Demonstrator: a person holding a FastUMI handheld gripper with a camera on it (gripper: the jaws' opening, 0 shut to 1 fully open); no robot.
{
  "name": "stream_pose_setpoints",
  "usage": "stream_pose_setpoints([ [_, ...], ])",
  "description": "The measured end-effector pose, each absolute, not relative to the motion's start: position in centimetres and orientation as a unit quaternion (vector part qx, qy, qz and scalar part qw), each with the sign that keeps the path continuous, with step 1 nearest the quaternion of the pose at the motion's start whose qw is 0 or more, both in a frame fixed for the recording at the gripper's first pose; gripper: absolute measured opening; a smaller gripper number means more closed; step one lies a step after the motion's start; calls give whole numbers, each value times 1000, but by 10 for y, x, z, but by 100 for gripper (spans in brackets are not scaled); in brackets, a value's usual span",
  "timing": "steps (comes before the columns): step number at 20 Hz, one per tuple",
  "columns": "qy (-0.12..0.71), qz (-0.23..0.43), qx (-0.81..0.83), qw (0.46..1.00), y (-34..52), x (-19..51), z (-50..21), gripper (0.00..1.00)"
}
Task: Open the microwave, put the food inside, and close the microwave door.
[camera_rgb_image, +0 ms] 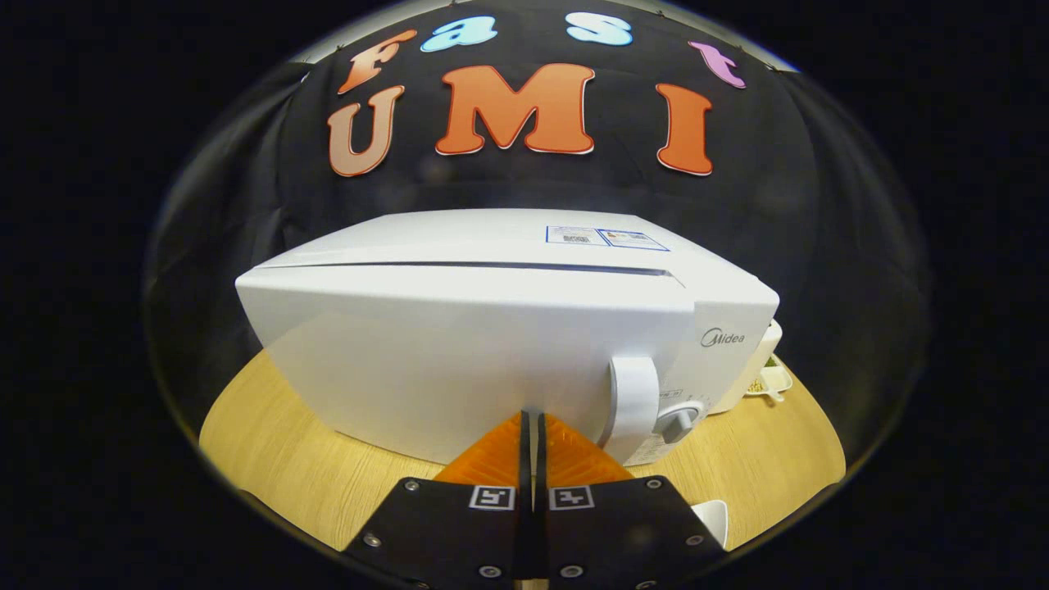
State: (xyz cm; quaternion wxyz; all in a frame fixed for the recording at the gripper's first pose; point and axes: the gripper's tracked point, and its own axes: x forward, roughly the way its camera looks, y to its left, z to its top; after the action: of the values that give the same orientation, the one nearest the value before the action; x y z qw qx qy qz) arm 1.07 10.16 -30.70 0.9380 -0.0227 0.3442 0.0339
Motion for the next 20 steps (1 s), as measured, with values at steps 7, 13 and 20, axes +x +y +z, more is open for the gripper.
stream_pose_setpoints([
  [7,326,32,-44,944,99,9,-293,1],
  [13,247,26,-50,967,90,1,-197,2],
  [20,114,18,-53,992,69,9,-35,24],
])
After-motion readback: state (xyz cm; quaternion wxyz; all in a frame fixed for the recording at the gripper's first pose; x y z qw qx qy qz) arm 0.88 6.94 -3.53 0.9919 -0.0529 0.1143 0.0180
